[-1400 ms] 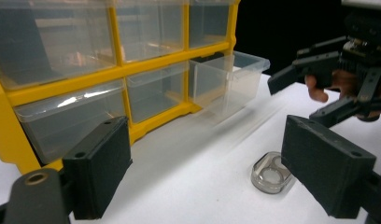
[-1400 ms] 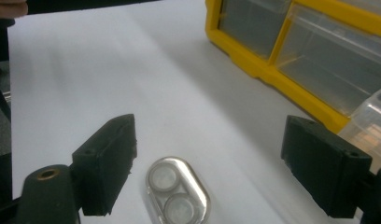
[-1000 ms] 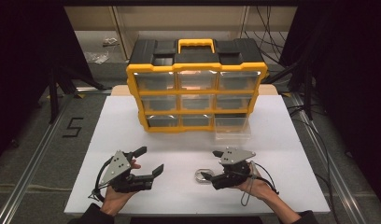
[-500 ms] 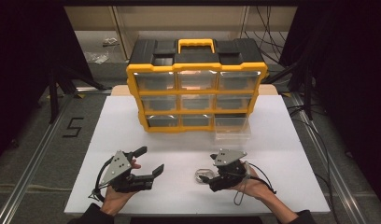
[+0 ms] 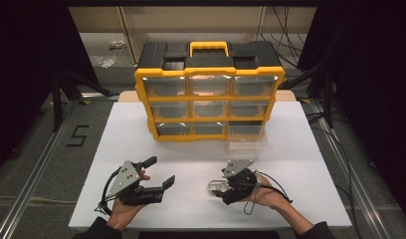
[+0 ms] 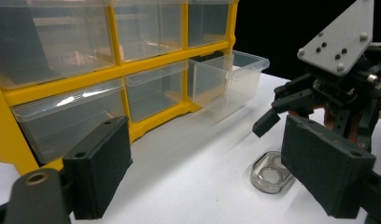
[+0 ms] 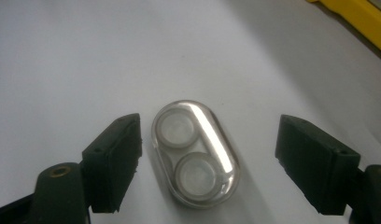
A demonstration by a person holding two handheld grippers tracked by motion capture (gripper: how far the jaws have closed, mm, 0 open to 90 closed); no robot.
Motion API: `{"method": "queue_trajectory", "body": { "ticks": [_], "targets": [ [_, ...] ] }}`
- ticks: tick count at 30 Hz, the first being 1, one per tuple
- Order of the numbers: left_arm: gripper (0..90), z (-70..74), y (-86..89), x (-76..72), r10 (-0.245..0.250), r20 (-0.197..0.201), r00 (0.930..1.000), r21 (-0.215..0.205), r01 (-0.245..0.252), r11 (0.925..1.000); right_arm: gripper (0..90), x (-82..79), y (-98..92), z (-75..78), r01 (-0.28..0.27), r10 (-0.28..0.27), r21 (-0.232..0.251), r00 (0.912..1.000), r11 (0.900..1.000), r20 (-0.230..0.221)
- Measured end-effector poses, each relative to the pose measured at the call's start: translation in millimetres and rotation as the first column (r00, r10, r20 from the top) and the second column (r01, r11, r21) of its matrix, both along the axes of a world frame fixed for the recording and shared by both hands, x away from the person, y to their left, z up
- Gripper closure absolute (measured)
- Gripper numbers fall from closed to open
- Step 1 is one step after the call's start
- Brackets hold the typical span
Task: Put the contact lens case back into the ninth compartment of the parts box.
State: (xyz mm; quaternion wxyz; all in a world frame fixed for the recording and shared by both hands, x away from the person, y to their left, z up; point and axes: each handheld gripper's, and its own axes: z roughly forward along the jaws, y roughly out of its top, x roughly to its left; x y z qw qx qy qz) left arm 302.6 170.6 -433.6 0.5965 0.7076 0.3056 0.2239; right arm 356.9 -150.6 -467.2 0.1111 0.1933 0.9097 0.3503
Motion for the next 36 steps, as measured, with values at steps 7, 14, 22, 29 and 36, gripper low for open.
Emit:
{"method": "queue_trajectory", "body": {
  "ticks": [7,14,22,29,36],
  "targets": [
    [15.7,-0.3,0.2,-0.4,0.002,0.0,1.0,0.001,-0.002,1.0,28.8,0.2,7.6,-6.5,-0.039,0.039,-0.041,0.9992,0.998,0.0],
    [15.7,0.0,0.2,-0.7,0.001,0.0,1.0,-0.002,-0.001,1.0,32.4,1.0,12.3,-9.1,-0.064,0.063,-0.06,0.998,0.996,-0.007],
    [15.7,-0.1,0.2,-0.9,0.001,-0.002,1.0,0.001,-0.001,1.0,36.1,1.3,15.1,-13.2,-0.072,0.07,-0.086,0.9974,0.994,-0.016],
    [15.8,0.0,0.4,-1.0,0.001,-0.001,1.0,0.002,-0.001,1.0,42.2,4.0,13.2,-14.8,-0.062,0.059,-0.082,0.9975,0.995,-0.04],
    [15.8,0.0,0.5,-1.2,0.003,-0.002,1.0,-0.003,-0.003,1.0,49.4,3.5,13.0,-13.7,-0.063,0.058,-0.086,0.996,0.994,-0.068]
  ]
}}
